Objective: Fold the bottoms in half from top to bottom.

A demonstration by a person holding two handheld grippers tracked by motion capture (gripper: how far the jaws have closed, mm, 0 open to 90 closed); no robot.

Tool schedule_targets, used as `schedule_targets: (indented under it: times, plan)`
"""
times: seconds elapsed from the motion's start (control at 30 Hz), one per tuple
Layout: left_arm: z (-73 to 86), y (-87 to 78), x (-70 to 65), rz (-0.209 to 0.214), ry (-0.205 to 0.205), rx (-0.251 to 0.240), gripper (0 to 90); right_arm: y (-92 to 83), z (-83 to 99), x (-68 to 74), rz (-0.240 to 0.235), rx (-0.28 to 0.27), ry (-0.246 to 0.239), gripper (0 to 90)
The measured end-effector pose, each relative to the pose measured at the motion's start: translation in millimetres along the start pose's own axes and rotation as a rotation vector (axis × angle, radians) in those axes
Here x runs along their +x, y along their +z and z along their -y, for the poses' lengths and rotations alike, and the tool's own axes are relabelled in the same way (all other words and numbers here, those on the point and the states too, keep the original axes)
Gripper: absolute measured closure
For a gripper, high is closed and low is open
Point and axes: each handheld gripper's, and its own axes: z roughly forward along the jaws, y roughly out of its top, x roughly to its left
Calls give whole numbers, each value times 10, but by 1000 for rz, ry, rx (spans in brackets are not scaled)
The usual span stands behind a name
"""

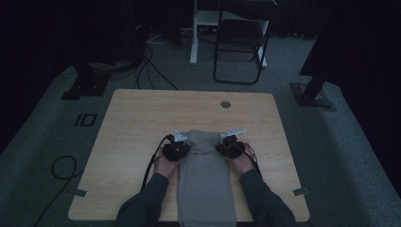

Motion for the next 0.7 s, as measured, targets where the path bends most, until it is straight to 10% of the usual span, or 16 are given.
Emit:
schedule_targets:
  times: [0.7]
  plan:
    - [-454,367,270,-98,-66,39,848,319,-441,-324,105,13,66,850]
